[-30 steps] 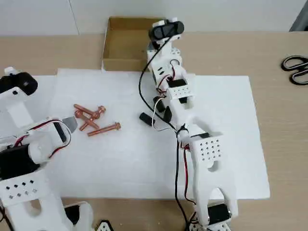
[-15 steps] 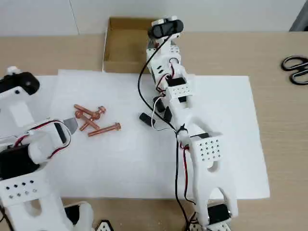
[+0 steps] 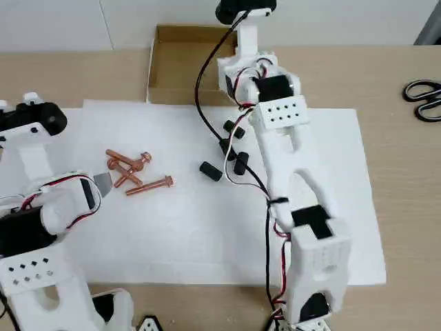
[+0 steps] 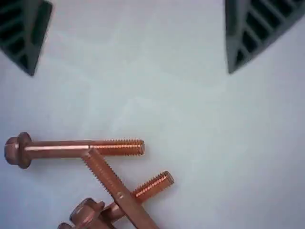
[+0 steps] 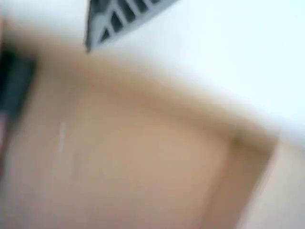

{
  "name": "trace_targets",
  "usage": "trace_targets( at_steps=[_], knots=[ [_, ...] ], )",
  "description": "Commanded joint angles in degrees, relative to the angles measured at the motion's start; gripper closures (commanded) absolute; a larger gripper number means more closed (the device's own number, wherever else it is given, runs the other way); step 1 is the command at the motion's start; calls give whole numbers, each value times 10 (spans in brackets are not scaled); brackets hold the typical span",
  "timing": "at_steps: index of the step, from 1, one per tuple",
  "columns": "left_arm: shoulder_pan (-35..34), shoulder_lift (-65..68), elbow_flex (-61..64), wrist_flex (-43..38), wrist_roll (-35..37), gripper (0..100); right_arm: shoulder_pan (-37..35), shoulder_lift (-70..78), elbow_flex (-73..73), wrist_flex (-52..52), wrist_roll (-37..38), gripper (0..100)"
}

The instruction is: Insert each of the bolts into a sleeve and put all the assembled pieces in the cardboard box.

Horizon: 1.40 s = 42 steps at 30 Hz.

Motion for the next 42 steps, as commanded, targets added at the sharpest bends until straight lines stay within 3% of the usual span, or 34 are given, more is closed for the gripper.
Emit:
trace_targets(
  at_steps=[1, 7, 13, 17, 23, 42],
  knots=[
    [0, -10, -20, 1, -4, 754, -21, -75, -27, 159, 4, 800],
    [0, -10, -20, 1, -4, 754, -119, -92, -27, 356, 6, 800],
    [0, -10, -20, 10, -4, 754, -125, -40, -18, 315, 17, 798],
    [-1, -10, -20, 22, -4, 754, -145, 26, -18, 343, 149, 797],
    [-1, -10, -7, 25, -4, 754, -166, 81, -18, 329, 199, 798],
    [-2, -10, 29, 24, -4, 754, -160, 195, -18, 278, 222, 805]
  ],
)
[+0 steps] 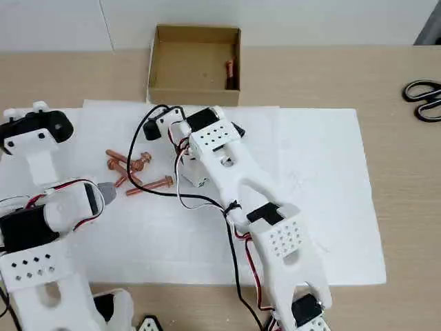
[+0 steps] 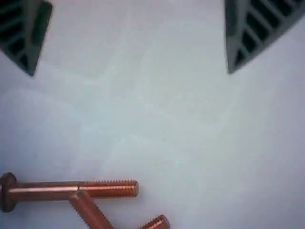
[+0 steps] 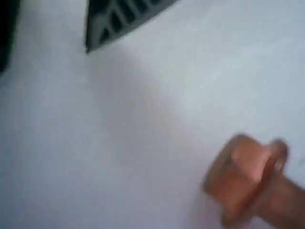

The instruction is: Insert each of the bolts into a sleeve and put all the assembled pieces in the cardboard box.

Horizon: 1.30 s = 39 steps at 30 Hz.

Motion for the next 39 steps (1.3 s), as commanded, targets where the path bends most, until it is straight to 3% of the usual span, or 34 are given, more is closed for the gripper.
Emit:
trace_targets(
  at_steps=[1, 5, 14, 20, 33, 35, 39],
  knots=[
    [-2, -9, 0, 0, -3, 754, 1, 4, -17, -7, 4, 821],
    [-2, -9, 0, -1, -3, 754, 15, 3, -17, -7, 4, 998],
    [1, -8, -13, 0, -5, 754, 43, -79, -17, 11, 4, 995],
    [2, 19, -74, 13, -55, 754, 44, -193, -17, 52, 4, 995],
    [16, 418, -270, -7, -67, 756, 109, -308, 4, 85, 1, 995],
    [39, 459, -276, -5, -98, 756, 109, -314, 18, 85, 1, 995],
    [97, 510, -275, -2, -235, 756, 107, -323, 36, 84, -1, 995]
  ],
)
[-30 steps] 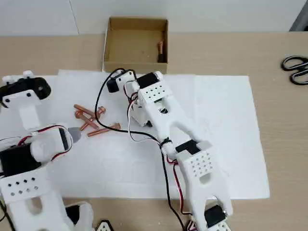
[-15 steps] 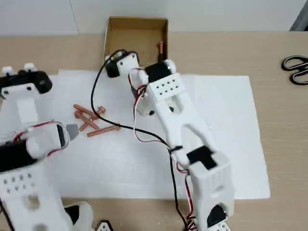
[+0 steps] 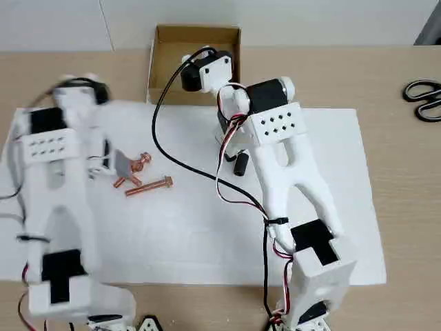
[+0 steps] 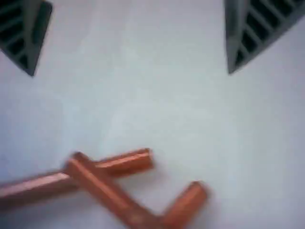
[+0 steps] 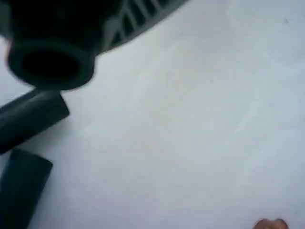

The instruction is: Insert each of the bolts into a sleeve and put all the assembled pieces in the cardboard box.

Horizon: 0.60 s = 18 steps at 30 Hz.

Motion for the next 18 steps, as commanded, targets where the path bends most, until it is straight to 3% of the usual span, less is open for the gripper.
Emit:
trace_targets(
  at_steps=[1, 4, 8, 18],
  knots=[
    [45, 27, -27, -4, -119, 756, 3, -47, 0, 3, -1, 995],
    [72, 44, -27, -4, -210, 756, 5, -47, 1, 3, -1, 995],
    [102, 65, -29, -15, -261, 756, 6, -47, 1, 3, -1, 995],
    [117, 144, -29, -121, -288, 757, 43, -77, 1, 4, 0, 995]
  ],
)
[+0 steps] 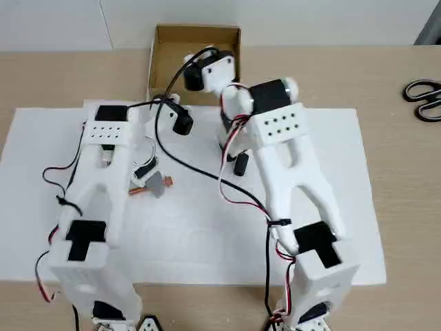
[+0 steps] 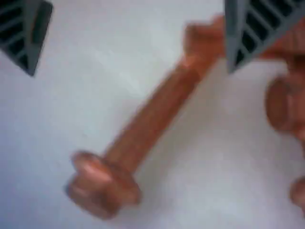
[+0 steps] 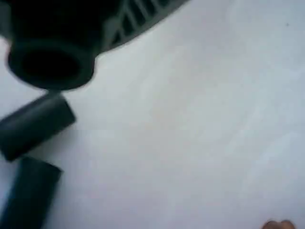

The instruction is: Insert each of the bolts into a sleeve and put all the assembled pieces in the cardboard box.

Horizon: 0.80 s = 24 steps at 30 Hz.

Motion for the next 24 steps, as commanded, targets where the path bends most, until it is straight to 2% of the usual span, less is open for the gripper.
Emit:
trace_targets(
  at_steps=[1, 5, 14, 21, 24],
  knots=[
    [10, 11, -24, -27, -4, 757, 31, -64, -2, 4, -1, 995],
    [27, 33, -24, -43, -4, 757, 52, -96, -2, 6, -1, 995],
    [33, 78, -24, -69, -4, 764, 52, -124, -2, 7, -1, 995],
    [34, 86, -24, -64, -18, 940, 51, -124, -2, 7, -1, 995],
    [34, 85, -24, -62, -18, 981, 50, -124, -2, 7, -1, 995]
  ],
)
